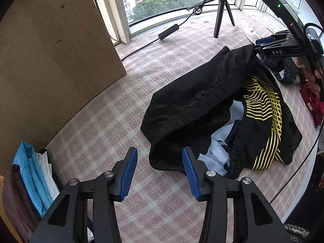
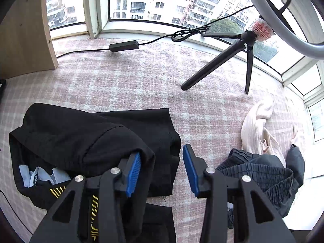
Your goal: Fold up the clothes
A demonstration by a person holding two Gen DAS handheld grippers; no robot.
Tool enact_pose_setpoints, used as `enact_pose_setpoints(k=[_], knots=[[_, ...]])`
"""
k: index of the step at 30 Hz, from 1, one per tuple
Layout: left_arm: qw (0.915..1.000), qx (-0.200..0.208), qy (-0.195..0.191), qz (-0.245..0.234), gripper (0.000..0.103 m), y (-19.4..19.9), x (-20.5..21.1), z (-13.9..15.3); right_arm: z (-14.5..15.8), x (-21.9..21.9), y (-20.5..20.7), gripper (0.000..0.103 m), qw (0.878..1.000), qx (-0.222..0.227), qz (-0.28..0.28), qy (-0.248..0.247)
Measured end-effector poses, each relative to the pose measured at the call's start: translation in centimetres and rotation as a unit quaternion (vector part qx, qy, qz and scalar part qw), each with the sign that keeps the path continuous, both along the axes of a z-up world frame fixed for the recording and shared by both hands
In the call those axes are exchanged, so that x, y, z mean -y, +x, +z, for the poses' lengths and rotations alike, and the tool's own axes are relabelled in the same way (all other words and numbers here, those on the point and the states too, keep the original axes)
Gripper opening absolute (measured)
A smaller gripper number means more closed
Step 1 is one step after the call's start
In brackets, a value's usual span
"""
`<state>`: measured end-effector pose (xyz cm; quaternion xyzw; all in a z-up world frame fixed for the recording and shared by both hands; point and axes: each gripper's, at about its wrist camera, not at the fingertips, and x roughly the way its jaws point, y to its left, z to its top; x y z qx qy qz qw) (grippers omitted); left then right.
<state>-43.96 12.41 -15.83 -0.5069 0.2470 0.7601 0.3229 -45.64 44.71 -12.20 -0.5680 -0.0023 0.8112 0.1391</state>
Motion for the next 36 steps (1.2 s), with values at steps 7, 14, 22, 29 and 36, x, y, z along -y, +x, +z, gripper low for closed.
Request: enact_pose_setpoints(k=[7, 14, 22, 29, 36], knots=[[0.9981, 0.011, -0.024, -0.056, 0.049, -1.4, -3.5, -2.8, 0.4, 4.9, 5.7, 0.048, 0.982, -0.02, 0.017, -0.188], [0.9956, 0.015, -0.051, -0.077, 0.049, -2.5, -4.6, -5.2, -4.4, 10.3, 3.7, 0.048, 0.977, 0.02, -0.028, -0.211], [0.9951, 0.025, -0.035, -0.088, 0.049, -2.2, -3.0, -4.9, -6.5, 10.6, 4.0, 0.044, 0.984, 0.042, -0.034, -0.172], [0.9871, 0.02, -0.064, -0.146, 0.06, -0.7, -4.6, -5.3, -4.5, 8.6, 8.4, 0.011, 0.981, 0.039, -0.013, -0.188], [0.9919, 0.057, -0.054, -0.1, 0.002, -3.1, -6.4, -5.0, -2.7, 8.2, 11.2, 0.008, 0.98, 0.014, -0.017, -0.199]])
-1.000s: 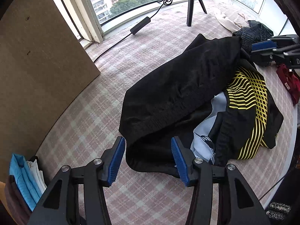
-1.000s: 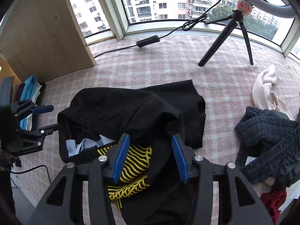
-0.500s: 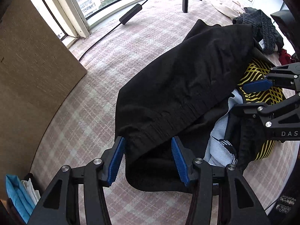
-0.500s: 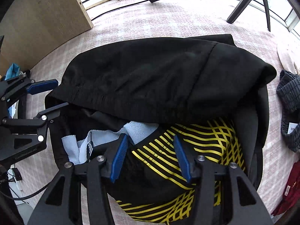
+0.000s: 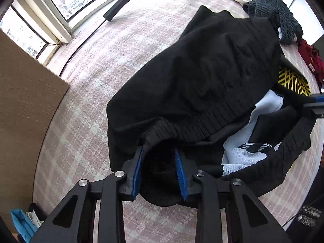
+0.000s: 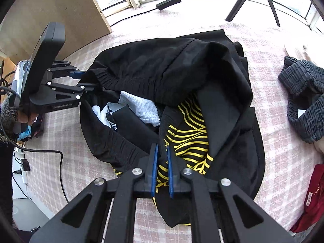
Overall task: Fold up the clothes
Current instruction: 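Lift the black shorts with both grippers and shake them out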
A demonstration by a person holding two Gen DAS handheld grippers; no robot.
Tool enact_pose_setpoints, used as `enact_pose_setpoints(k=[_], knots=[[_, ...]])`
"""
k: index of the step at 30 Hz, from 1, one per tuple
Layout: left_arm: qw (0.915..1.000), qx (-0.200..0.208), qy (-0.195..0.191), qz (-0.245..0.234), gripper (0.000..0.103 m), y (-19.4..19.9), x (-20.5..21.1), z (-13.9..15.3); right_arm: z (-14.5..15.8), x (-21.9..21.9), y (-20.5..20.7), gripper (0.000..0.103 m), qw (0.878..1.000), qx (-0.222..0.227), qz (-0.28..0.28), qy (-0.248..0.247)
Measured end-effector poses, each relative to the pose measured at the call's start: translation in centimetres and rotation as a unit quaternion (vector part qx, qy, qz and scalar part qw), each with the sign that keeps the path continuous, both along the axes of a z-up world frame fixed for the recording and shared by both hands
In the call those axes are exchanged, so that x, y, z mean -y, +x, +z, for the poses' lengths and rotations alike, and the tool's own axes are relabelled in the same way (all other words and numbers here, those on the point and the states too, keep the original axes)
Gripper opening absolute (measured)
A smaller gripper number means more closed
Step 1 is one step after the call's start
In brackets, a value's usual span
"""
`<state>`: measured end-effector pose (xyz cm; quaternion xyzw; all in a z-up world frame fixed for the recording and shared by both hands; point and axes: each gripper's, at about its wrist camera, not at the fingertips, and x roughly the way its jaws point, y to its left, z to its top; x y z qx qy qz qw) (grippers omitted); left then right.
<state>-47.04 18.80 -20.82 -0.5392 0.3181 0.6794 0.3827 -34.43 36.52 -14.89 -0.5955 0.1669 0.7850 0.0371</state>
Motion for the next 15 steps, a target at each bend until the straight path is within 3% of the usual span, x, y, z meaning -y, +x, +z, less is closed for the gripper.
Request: enact_pose_setpoints(k=[4, 7, 9, 12, 15], knots=[[0.9979, -0.013, 0.059, 0.023, 0.004, 1.4, 2.6, 5.1, 3.6, -1.1, 1.9, 0.008, 0.999, -0.041, -0.011, 0.007], [0.9943, -0.028, 0.086, 0.056, 0.003, 3.7, 5.5, 9.2, 8.4, -1.9, 3.5, 0.008, 0.996, -0.084, -0.007, 0.036], [0.9882, -0.009, 0.127, 0.084, 0.004, 5.5, 7.8, 11.6, 11.9, -2.6, 4.9, 0.008, 0.992, -0.116, -0.003, 0.059], [0.9765, 0.042, 0.175, 0.119, 0.01, 9.0, 9.8, 12.6, 15.3, -3.3, 7.7, 0.008, 0.987, -0.14, -0.001, 0.076], [0.9821, 0.066, 0.145, 0.1, 0.012, 15.4, 8.9, 9.5, 14.2, -3.7, 11.2, 0.008, 0.99, -0.116, -0.013, 0.083]])
